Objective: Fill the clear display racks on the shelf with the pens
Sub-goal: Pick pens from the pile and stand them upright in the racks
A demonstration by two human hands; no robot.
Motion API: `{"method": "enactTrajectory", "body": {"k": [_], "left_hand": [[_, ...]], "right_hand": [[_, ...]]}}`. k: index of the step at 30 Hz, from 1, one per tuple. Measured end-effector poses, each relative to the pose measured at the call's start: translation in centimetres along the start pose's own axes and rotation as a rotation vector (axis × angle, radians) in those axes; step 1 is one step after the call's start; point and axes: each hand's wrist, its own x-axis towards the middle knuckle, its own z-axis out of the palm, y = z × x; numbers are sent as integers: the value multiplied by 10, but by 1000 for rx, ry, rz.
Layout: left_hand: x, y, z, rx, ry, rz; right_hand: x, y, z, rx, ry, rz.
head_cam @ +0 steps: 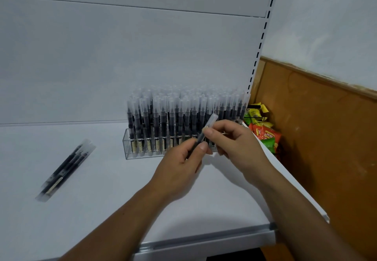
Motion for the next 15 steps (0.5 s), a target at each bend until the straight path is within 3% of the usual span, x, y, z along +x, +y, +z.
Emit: {"method": "enactTrajectory", "body": {"k": [4, 7, 11, 15], "left_hand": [[-2, 1, 0, 376, 144, 101], [-3, 3, -5, 617, 259, 223], [-4, 0, -8, 841, 272, 236], [-4, -4, -7, 966, 222, 213]], "right_hand": [[2, -5, -9, 121, 12, 35], [11, -9, -27, 181, 200, 50], [26, -10, -51, 44, 451, -66], [40, -7, -59, -170, 473, -138]]}}
